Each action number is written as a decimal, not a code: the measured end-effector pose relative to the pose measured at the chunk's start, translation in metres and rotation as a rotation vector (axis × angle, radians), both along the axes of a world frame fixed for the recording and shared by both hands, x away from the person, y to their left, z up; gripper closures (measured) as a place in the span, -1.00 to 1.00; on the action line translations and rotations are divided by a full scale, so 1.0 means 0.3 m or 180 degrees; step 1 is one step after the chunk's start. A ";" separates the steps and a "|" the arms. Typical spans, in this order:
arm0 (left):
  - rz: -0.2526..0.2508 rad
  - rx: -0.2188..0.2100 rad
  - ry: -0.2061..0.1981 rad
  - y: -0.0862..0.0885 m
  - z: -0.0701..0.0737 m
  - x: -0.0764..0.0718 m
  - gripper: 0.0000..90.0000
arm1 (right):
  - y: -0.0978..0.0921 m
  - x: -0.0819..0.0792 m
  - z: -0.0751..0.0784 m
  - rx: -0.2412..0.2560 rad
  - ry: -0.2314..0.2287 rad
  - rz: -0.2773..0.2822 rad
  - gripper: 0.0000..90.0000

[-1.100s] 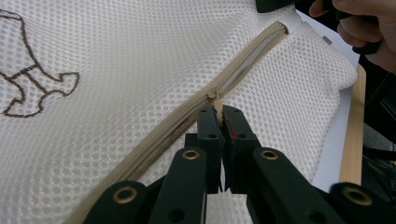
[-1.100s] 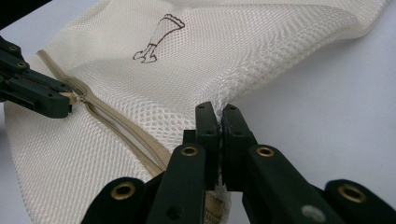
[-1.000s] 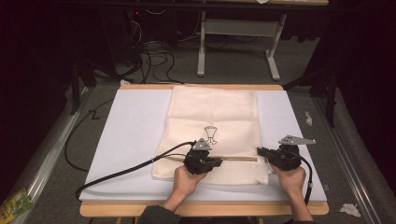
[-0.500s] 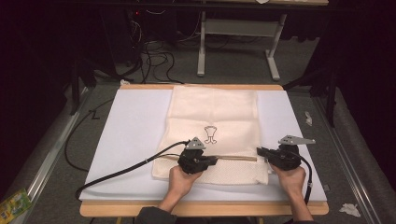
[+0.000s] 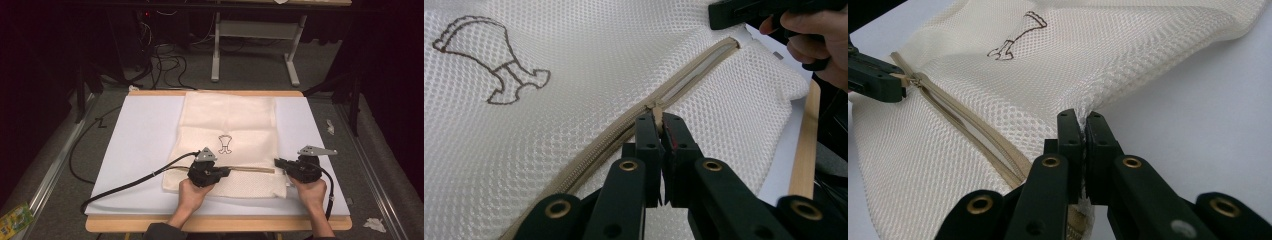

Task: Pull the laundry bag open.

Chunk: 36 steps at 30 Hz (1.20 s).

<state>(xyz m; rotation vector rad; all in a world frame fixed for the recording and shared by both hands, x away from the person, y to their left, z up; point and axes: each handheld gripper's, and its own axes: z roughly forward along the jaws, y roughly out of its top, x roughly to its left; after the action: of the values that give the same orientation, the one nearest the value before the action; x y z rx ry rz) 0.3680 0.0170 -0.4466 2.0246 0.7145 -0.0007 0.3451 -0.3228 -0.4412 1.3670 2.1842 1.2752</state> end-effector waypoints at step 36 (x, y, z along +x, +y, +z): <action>0.0171 -0.0076 -0.0005 0.128 0.034 -0.010 0.94 | 0.005 0.001 -0.025 0.0003 0.0019 0.0016 0.97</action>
<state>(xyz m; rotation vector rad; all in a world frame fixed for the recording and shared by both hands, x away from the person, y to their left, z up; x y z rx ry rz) 0.3648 0.0555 -0.4363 1.9820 0.7645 0.0236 0.3454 -0.3213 -0.4486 1.3682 2.1925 1.2756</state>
